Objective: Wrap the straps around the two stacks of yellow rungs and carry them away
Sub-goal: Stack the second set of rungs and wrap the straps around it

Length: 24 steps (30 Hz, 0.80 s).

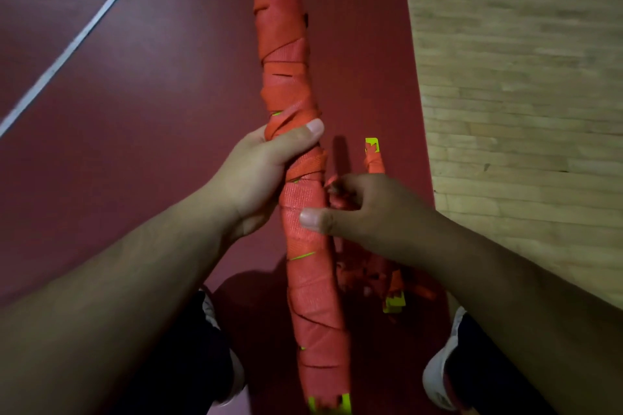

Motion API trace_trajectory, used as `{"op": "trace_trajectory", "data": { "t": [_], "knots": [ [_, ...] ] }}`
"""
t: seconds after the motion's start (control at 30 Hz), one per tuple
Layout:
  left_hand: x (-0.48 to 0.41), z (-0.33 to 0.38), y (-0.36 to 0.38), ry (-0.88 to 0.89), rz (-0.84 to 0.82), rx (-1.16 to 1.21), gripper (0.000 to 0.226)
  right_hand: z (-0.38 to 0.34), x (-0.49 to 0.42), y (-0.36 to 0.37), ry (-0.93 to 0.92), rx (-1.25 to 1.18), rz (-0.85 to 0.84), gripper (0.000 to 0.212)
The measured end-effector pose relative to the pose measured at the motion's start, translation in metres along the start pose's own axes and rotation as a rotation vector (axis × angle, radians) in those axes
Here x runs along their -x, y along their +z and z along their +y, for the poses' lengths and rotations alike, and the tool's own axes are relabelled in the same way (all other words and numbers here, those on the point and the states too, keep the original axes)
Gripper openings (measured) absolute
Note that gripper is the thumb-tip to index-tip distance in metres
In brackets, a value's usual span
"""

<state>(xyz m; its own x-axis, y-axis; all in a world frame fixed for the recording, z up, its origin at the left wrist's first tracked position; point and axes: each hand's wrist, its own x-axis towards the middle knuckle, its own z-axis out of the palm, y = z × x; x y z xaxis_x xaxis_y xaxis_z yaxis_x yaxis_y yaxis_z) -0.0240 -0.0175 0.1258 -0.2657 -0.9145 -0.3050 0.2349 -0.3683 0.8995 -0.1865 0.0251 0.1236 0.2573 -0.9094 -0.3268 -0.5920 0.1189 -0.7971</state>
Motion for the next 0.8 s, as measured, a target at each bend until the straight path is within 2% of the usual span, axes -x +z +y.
{"op": "trace_trajectory", "data": {
  "t": [0.1,0.2,0.3,0.37,0.43,0.5,0.6,0.67,0.8],
  "knots": [
    [-0.004,-0.004,-0.002,0.046,0.122,-0.123,0.01,0.004,-0.001,0.005,0.051,0.1,-0.066,0.066],
    [-0.006,-0.006,-0.004,0.072,0.126,-0.216,0.009,0.007,-0.002,0.01,0.044,0.17,-0.018,0.062],
    [-0.003,-0.002,-0.006,0.015,-0.064,-0.144,0.009,0.008,-0.002,0.009,0.024,0.155,0.098,0.042],
    [-0.001,0.002,-0.011,-0.016,-0.223,-0.032,0.023,0.008,-0.001,0.007,-0.014,0.102,0.133,0.035],
    [0.0,0.005,-0.015,-0.006,-0.35,-0.038,0.038,0.008,0.0,0.007,-0.056,0.039,0.132,0.032],
    [0.001,0.007,-0.015,0.041,-0.418,-0.091,0.039,0.005,0.002,0.007,-0.107,0.012,0.149,0.028],
    [0.002,0.009,-0.01,0.194,-0.36,-0.207,0.032,0.0,0.005,0.007,-0.163,-0.028,0.219,0.024],
    [0.002,0.009,-0.008,0.281,-0.302,-0.269,0.026,-0.003,0.003,0.005,-0.182,-0.009,0.204,0.019],
    [0.002,0.01,-0.012,0.223,-0.231,-0.208,0.017,0.002,-0.005,0.001,-0.117,0.116,0.126,0.023]
  ]
}}
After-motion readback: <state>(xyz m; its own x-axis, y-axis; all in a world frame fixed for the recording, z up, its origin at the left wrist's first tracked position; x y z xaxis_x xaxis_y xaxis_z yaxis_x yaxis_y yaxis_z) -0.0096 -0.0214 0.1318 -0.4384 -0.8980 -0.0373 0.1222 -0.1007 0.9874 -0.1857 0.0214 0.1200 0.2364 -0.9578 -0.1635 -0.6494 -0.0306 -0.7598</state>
